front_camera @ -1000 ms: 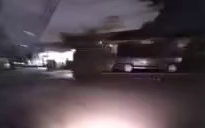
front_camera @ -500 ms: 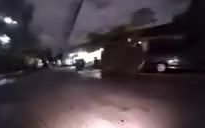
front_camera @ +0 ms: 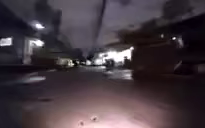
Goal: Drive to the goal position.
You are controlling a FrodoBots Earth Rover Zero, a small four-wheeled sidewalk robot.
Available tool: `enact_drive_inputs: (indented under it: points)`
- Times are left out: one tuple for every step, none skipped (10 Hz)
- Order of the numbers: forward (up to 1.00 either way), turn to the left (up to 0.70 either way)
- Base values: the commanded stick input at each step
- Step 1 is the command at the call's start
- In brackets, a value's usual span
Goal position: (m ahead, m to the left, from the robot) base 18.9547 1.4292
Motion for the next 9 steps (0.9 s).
enact_drive_inputs:
  points:
    - [0.70, 0.00]
    - [0.70, 0.00]
    - [0.70, 0.00]
    - [0.70, 0.00]
    - [0.70, 0.00]
    - [0.70, 0.00]
    - [0.70, 0.00]
    - [0.70, -0.05]
    - [0.70, -0.27]
